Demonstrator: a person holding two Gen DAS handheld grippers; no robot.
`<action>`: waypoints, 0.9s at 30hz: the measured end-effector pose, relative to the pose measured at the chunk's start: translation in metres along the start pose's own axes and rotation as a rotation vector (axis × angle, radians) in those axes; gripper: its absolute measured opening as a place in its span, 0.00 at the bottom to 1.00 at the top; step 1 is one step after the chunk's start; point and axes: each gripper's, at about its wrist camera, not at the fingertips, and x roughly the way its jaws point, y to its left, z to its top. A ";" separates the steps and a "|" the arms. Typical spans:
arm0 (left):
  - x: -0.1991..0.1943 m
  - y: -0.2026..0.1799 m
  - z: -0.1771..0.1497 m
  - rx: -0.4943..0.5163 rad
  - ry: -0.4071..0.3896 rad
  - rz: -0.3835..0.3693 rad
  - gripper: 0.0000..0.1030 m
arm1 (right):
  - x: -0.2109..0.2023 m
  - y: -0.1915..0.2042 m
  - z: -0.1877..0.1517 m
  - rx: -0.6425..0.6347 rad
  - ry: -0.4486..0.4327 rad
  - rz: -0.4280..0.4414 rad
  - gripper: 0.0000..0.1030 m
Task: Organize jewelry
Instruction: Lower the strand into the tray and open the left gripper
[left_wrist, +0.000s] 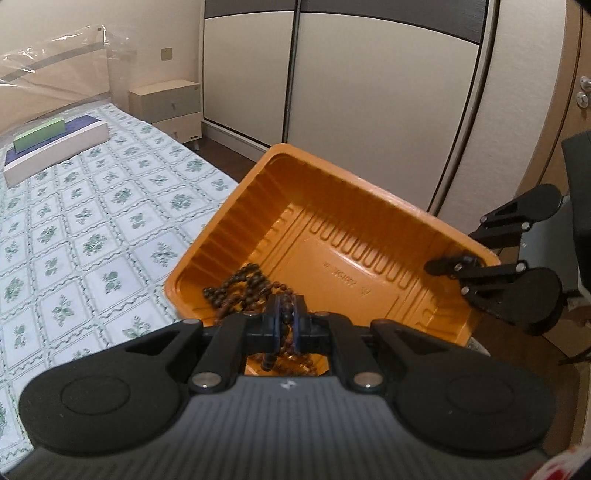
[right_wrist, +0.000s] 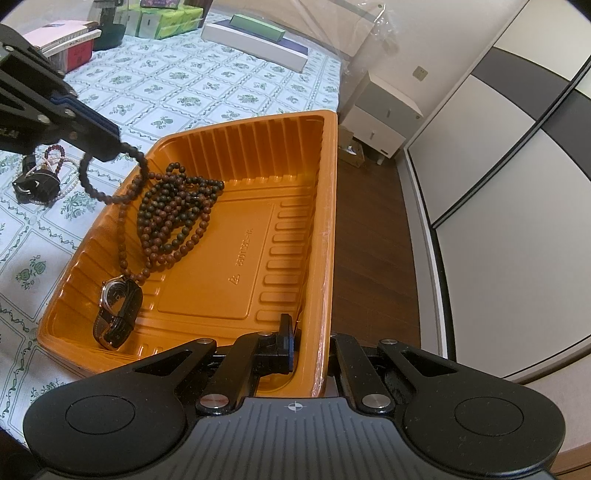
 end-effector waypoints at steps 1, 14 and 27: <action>0.001 -0.001 0.001 -0.002 0.001 -0.004 0.06 | 0.000 0.000 0.000 0.000 0.000 0.001 0.03; 0.013 -0.009 0.007 -0.003 0.018 -0.037 0.06 | -0.001 0.000 -0.001 0.006 -0.003 0.005 0.03; 0.018 -0.005 0.004 -0.027 0.034 -0.074 0.22 | -0.001 -0.003 -0.001 0.009 -0.004 0.008 0.03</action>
